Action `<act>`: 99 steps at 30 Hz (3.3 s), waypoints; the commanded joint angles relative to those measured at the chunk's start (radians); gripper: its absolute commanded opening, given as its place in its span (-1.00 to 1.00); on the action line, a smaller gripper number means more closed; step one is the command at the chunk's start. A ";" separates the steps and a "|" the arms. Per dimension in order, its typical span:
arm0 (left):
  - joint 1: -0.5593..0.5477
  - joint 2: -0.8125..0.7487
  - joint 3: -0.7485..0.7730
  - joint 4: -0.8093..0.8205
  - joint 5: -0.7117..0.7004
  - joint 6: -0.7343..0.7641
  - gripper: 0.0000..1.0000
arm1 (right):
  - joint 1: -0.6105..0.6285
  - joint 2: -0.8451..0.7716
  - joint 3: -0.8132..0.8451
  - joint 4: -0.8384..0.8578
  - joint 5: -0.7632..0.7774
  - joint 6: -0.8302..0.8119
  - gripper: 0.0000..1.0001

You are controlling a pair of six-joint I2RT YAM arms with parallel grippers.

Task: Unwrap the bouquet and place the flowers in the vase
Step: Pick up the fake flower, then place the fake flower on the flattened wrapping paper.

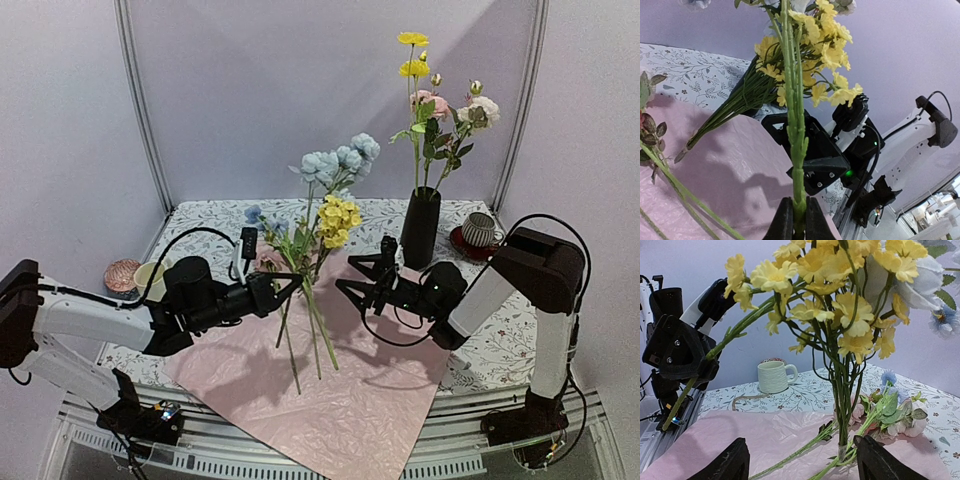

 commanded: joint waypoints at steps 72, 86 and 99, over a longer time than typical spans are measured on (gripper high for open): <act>0.037 -0.136 -0.038 -0.075 -0.089 -0.138 -0.89 | 0.006 -0.303 0.134 -0.250 -0.081 -0.017 -0.94; 0.048 -0.330 -0.105 -0.220 -0.268 -0.013 -0.89 | 0.007 -0.433 0.161 -0.893 -0.124 0.064 -0.92; 0.048 -0.467 -0.125 -0.204 -0.249 0.083 -0.85 | 0.007 -0.203 0.268 -1.207 -0.198 0.275 -0.78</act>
